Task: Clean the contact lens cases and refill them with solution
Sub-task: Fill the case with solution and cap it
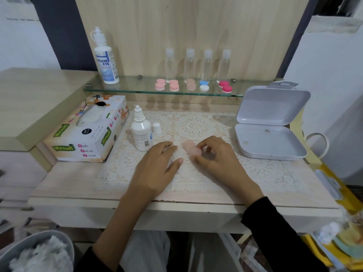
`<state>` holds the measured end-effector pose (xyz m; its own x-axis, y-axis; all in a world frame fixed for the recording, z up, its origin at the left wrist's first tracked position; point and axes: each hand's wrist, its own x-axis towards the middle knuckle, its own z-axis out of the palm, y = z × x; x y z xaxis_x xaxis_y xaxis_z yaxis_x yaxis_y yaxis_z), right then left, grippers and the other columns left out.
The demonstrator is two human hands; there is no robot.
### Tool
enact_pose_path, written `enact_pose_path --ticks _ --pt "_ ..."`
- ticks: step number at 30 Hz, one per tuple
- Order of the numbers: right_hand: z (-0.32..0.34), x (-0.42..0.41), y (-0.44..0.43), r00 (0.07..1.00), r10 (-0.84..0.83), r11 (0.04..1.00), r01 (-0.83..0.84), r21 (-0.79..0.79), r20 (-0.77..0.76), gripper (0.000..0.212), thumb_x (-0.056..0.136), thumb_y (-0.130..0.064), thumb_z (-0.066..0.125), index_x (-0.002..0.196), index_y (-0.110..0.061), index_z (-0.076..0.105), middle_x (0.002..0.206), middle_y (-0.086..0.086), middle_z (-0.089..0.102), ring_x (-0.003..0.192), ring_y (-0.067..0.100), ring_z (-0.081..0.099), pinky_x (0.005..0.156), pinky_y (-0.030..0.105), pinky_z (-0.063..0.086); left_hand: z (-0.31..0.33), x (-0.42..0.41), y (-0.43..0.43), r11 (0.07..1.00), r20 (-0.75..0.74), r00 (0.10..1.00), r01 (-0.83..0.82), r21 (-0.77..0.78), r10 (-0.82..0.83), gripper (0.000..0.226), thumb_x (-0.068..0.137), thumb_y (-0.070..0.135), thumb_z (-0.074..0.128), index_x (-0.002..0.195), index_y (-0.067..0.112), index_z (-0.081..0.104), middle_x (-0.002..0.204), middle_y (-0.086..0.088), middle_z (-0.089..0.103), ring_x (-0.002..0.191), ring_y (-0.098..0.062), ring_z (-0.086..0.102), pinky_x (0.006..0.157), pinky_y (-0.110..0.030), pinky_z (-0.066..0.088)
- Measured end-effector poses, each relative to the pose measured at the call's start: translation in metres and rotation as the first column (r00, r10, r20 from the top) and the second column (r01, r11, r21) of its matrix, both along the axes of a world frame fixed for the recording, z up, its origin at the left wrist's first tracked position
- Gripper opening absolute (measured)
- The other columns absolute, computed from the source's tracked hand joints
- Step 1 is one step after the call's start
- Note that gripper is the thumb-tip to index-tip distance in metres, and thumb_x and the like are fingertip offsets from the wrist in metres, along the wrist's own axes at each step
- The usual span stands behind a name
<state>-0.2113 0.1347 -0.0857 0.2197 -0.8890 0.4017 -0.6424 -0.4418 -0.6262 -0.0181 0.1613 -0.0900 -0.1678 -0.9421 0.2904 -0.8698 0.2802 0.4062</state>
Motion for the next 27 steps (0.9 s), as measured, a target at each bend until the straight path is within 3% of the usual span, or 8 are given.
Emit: enact_pose_path --ticks 5,8,12,16,19,23,27 --pt "0.009 0.0 -0.009 0.996 -0.061 0.998 0.059 0.037 0.057 0.02 0.08 -0.03 0.074 0.093 -0.018 0.065 0.094 -0.008 0.061 0.081 0.008 0.056 0.066 0.016 0.04 -0.002 0.001 0.0 1.0 -0.006 1.0 0.001 0.004 -0.001 0.051 0.096 0.048 0.04 0.141 0.025 0.042 0.148 0.011 0.034 0.137 -0.006 0.026 0.109 -0.028 0.029" --pt "0.018 0.001 -0.021 0.992 -0.108 0.994 0.107 0.016 0.064 0.023 0.08 -0.035 0.074 0.094 -0.019 0.064 0.096 -0.009 0.062 0.082 0.01 0.058 0.068 0.024 0.046 -0.001 0.001 0.001 1.0 -0.005 1.0 0.003 0.008 -0.003 0.051 0.096 0.049 0.039 0.142 0.026 0.041 0.149 0.012 0.032 0.137 -0.005 0.026 0.109 -0.028 0.029" --pt "0.037 0.001 -0.039 0.965 -0.2 0.977 0.21 -0.044 0.171 0.018 0.082 -0.035 0.073 0.088 -0.022 0.063 0.087 -0.009 0.064 0.071 0.011 0.057 0.065 0.026 0.047 -0.001 0.002 0.002 1.0 -0.003 1.0 0.015 0.001 -0.015 0.051 0.096 0.048 0.037 0.142 0.027 0.039 0.149 0.013 0.031 0.137 -0.004 0.025 0.109 -0.025 0.026" --pt "0.057 -0.004 -0.061 0.905 -0.333 0.934 0.355 -0.039 0.264 0.027 0.088 -0.042 0.064 0.101 -0.018 0.063 0.076 -0.006 0.063 0.074 0.013 0.06 0.067 0.031 0.049 -0.003 0.003 0.001 1.0 -0.013 1.0 0.027 -0.014 -0.027 0.051 0.096 0.05 0.035 0.142 0.028 0.039 0.15 0.014 0.03 0.137 -0.003 0.024 0.11 -0.023 0.025" --pt "0.069 -0.009 -0.079 0.887 -0.386 0.909 0.413 -0.061 0.253 0.028 0.093 -0.039 0.059 0.107 -0.015 0.06 0.072 -0.001 0.062 0.077 0.021 0.061 0.063 0.031 0.042 -0.003 0.002 0.001 0.999 -0.002 0.999 0.043 -0.023 -0.043 0.071 0.086 0.068 0.018 0.142 0.029 0.039 0.149 0.016 0.03 0.136 -0.001 0.024 0.107 -0.016 0.02" --pt "0.079 -0.011 -0.101 0.89 -0.429 0.895 0.442 -0.062 0.155 0.026 0.095 -0.037 0.053 0.106 -0.014 0.058 0.084 0.005 0.067 0.079 0.022 0.062 0.061 0.031 0.039 -0.006 0.003 0.0 0.999 -0.023 0.999 0.035 -0.038 -0.036 0.106 0.067 0.085 -0.011 0.14 0.03 0.042 0.147 0.016 0.033 0.135 0.0 0.025 0.104 -0.013 0.018" --pt "0.091 -0.008 -0.112 0.896 -0.441 0.894 0.444 -0.065 0.051 0.025 0.094 -0.027 0.055 0.108 -0.006 0.058 0.097 0.01 0.063 0.086 0.027 0.058 0.066 0.034 0.044 -0.007 0.005 -0.003 0.999 -0.033 0.999 0.027 -0.041 -0.028 0.108 0.063 0.086 -0.016 0.141 0.034 0.039 0.148 0.019 0.029 0.136 0.002 0.023 0.105 -0.014 0.02"
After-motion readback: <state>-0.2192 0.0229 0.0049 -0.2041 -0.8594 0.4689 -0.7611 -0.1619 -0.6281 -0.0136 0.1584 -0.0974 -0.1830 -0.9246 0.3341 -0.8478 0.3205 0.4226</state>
